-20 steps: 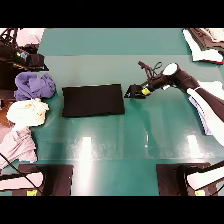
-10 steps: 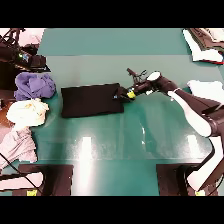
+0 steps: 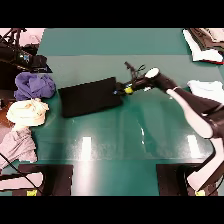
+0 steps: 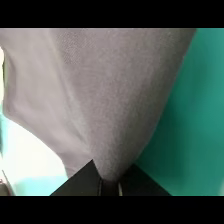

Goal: Fold the shirts.

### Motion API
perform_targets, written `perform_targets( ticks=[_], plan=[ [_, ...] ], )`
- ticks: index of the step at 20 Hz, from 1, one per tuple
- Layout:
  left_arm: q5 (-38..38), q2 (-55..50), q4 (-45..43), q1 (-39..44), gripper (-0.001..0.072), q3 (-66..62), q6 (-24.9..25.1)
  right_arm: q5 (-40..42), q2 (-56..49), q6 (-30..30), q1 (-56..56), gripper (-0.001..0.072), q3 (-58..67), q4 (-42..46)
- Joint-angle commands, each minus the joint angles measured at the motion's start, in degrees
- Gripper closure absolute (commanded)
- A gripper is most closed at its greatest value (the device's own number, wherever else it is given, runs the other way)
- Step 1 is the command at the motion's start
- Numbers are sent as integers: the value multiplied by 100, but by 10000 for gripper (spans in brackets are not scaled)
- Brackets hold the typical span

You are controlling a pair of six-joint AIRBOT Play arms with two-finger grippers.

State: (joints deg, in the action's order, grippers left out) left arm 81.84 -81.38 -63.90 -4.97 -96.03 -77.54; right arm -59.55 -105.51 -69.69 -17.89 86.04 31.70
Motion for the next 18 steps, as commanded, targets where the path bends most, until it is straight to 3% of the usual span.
perform_targets(
  ticks=[1, 8, 12, 18],
  plan=[
    [44, -2, 293, 59, 683, 4, -2, -129, 802, 28, 822, 697, -326, 592],
    [-811, -4, 289, 1263, 683, 4, -9, 214, 2632, 35, 4039, 697, -1685, 601],
    [-1244, -4, 286, 1856, 683, 4, -11, 398, 3005, 35, 5578, 697, -1777, 588],
    [-1421, -4, 267, 2166, 683, 4, -9, 393, 2988, 280, 6229, 697, -1152, 584]
  ],
)
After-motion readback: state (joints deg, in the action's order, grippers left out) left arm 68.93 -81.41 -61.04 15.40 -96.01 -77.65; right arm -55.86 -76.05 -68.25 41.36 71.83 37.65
